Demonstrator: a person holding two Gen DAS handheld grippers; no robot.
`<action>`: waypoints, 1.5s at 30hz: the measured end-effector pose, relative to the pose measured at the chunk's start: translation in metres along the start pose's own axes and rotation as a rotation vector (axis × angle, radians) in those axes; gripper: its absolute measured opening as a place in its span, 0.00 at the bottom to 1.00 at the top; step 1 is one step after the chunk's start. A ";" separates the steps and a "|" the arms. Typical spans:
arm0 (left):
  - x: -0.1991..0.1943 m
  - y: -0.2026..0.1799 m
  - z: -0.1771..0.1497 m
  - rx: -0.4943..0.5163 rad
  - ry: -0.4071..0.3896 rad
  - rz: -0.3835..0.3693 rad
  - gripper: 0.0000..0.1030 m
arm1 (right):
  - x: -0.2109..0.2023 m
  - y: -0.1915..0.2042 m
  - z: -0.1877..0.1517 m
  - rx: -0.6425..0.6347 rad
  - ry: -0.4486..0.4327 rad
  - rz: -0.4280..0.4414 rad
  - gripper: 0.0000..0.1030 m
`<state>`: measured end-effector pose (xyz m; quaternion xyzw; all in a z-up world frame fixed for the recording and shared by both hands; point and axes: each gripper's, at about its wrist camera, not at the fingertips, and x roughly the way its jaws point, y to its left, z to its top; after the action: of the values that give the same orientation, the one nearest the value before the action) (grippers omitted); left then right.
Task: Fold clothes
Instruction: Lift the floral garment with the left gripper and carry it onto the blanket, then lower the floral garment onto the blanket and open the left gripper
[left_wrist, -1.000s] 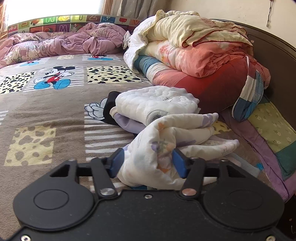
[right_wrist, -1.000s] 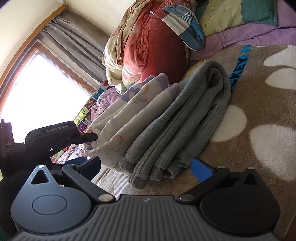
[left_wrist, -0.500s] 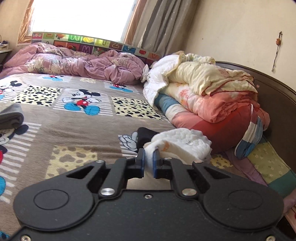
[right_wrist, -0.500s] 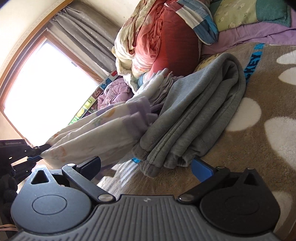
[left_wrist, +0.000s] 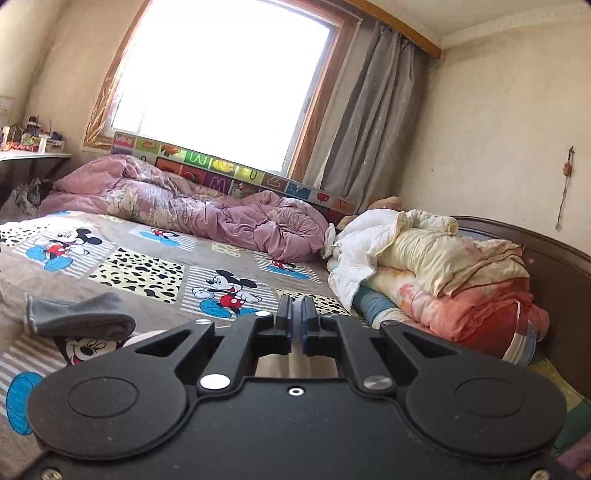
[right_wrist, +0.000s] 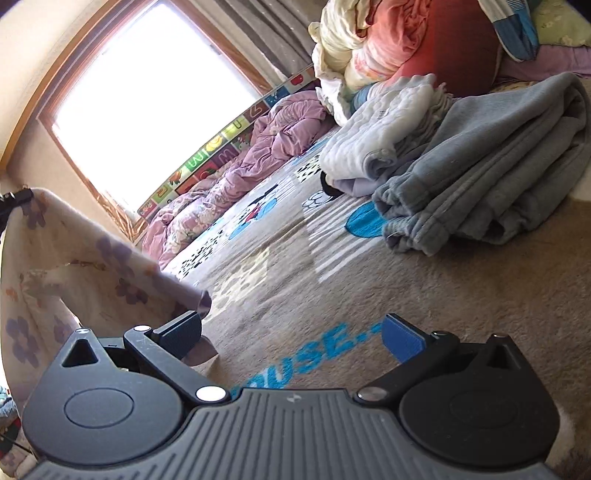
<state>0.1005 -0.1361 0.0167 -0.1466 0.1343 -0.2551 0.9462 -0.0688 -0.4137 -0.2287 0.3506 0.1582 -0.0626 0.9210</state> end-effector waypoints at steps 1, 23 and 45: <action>0.003 -0.001 0.002 0.047 0.002 0.020 0.02 | 0.002 0.005 -0.003 -0.014 0.011 0.005 1.00; -0.071 0.082 -0.093 0.031 0.293 0.306 0.74 | 0.010 0.057 -0.045 -0.159 0.164 0.043 1.00; -0.142 0.039 -0.112 0.176 0.292 0.346 1.00 | -0.062 0.162 -0.052 -0.311 0.205 -0.009 1.00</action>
<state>-0.0374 -0.0531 -0.0742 0.0000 0.2701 -0.1186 0.9555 -0.1031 -0.2579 -0.1434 0.2080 0.2605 -0.0053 0.9428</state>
